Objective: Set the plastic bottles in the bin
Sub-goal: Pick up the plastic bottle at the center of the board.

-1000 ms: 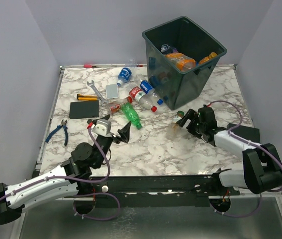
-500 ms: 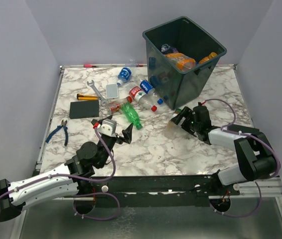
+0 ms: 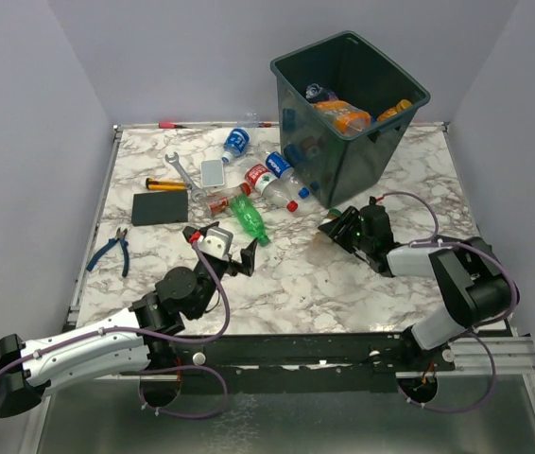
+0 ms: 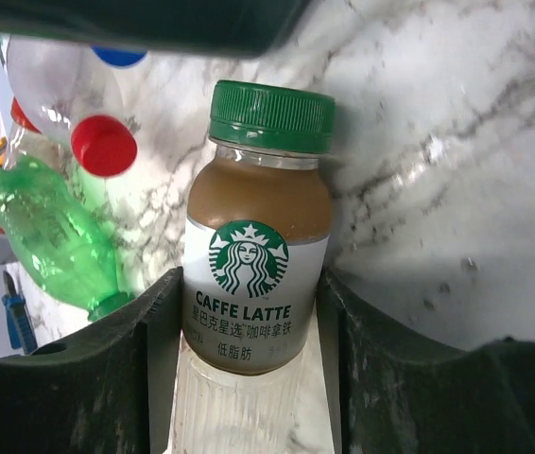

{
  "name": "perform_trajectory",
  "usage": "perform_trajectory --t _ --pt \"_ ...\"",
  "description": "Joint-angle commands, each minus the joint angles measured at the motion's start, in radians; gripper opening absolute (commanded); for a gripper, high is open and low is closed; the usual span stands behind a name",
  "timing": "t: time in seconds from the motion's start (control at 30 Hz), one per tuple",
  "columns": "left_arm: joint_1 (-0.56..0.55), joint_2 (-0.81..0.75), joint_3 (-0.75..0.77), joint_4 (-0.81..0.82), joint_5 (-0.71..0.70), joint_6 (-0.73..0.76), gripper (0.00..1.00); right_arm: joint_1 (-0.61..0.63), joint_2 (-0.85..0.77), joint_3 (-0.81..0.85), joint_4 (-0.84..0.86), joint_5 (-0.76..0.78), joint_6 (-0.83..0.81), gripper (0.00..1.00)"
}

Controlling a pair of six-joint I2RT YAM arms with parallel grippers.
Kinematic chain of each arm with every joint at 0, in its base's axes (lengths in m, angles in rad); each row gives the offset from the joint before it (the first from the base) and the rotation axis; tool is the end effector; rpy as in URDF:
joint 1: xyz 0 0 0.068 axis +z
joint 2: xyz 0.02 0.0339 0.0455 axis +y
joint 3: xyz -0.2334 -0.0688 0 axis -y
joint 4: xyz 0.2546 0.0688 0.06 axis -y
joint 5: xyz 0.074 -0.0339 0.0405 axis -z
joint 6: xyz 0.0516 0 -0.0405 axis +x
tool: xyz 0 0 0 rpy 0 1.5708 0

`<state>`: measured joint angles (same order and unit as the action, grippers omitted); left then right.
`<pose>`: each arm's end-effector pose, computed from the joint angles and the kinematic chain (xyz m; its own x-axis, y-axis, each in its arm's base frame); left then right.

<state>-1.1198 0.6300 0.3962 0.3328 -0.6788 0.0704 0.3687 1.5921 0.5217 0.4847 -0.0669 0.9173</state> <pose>0.1192 -0.1718 0.2617 0.0731 -0.0253 -0.9970 0.4241 0.9056 0.0081 0.2826 0.1129 0.0829 -0.6403 0.6019 -0.4773 0.1592 0.7118 0.6841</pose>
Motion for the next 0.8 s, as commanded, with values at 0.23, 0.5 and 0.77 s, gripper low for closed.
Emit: perform_trajectory --t 0.23,0.5,0.77 --pt "-0.005 -0.004 0.030 -0.022 0.051 -0.015 0.99 0.050 -0.436 -0.251 -0.197 -0.046 -0.069 0.36" --pt "-0.008 0.027 0.039 -0.025 0.142 -0.036 0.99 0.094 -0.986 -0.312 -0.367 -0.105 -0.149 0.34" --pt "-0.008 0.038 0.052 -0.024 0.353 -0.103 0.99 0.130 -1.122 -0.284 -0.226 -0.330 -0.135 0.30"
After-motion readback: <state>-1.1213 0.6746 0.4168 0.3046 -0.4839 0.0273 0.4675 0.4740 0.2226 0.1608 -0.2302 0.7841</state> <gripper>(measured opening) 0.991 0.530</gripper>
